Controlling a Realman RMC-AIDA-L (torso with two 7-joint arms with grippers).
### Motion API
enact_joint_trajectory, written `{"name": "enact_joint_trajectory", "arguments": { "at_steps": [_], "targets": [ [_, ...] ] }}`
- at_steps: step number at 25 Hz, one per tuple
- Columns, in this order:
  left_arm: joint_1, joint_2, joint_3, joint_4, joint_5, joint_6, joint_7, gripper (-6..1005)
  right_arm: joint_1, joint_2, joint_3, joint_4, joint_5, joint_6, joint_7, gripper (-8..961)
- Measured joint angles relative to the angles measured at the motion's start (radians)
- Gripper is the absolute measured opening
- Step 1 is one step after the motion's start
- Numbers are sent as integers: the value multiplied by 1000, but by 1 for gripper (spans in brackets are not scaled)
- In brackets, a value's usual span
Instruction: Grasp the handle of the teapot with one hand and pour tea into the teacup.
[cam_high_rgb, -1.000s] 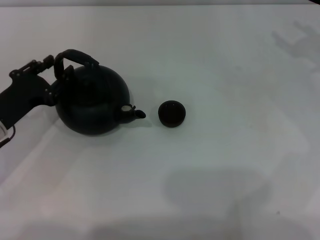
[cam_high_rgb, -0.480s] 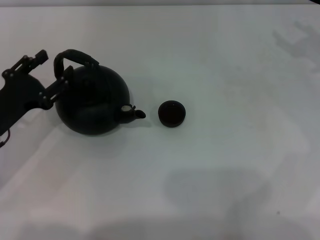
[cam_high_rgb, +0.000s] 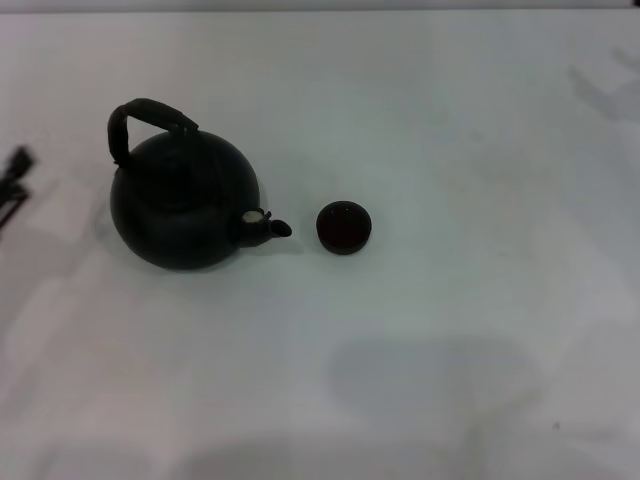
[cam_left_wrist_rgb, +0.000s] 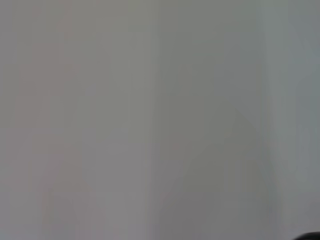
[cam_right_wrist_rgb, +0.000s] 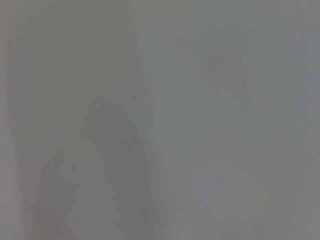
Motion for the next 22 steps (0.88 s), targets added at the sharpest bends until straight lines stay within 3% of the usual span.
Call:
{"name": "enact_joint_trajectory", "arguments": {
  "at_steps": [2,3,10,18,22],
  "targets": [
    [17,0,-38,-1,-2,-12,0,725,-9,6,37,0,1,4,-14,844],
    [35,-1,-105,-13,-2,-28,0,725,-12,7,54,2,1,5,-19,844],
    [44,1,-324,-79,-4,-63,-8,723,-31,10,149,115,87,18,-155,844],
    [33,3,-458,-119,-12,-64,-23,717,-53,10,267,427,310,159,-568,844],
    [27,4,-470,-121,-19,-63,-51,717,-44,14,321,607,400,242,-795,844]
  ]
}}
